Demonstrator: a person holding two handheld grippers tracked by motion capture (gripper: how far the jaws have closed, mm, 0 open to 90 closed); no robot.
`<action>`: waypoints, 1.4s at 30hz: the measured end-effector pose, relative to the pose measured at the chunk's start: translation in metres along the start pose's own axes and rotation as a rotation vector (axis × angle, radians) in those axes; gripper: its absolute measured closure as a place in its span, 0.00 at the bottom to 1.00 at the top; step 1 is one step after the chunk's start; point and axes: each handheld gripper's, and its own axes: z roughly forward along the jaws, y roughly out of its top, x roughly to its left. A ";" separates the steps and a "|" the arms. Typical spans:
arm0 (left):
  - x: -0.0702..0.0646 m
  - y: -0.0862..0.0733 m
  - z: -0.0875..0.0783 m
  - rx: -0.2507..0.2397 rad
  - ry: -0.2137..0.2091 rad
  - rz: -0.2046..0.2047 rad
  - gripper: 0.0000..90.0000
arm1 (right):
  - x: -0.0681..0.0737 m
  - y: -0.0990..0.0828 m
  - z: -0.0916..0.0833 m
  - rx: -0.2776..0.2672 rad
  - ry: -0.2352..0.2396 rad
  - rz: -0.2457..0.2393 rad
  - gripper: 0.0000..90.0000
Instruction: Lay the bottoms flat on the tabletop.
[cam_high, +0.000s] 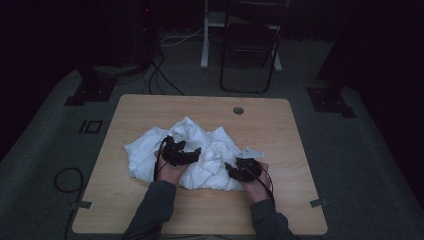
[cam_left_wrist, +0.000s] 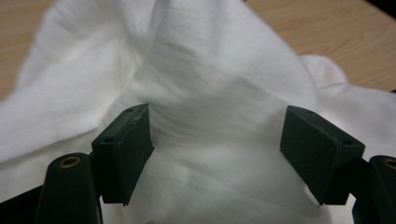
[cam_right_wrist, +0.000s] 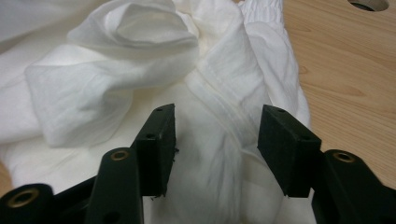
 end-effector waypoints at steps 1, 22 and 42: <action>-0.001 -0.001 0.004 0.005 0.007 0.001 0.28 | 0.000 0.001 0.001 -0.002 -0.002 0.004 0.50; 0.024 -0.032 -0.059 -0.045 -0.028 -0.059 0.96 | 0.004 0.022 0.024 0.062 0.007 -0.083 0.87; 0.041 -0.137 -0.110 0.162 0.013 -0.065 0.95 | 0.023 -0.035 -0.055 0.026 0.280 -0.115 0.90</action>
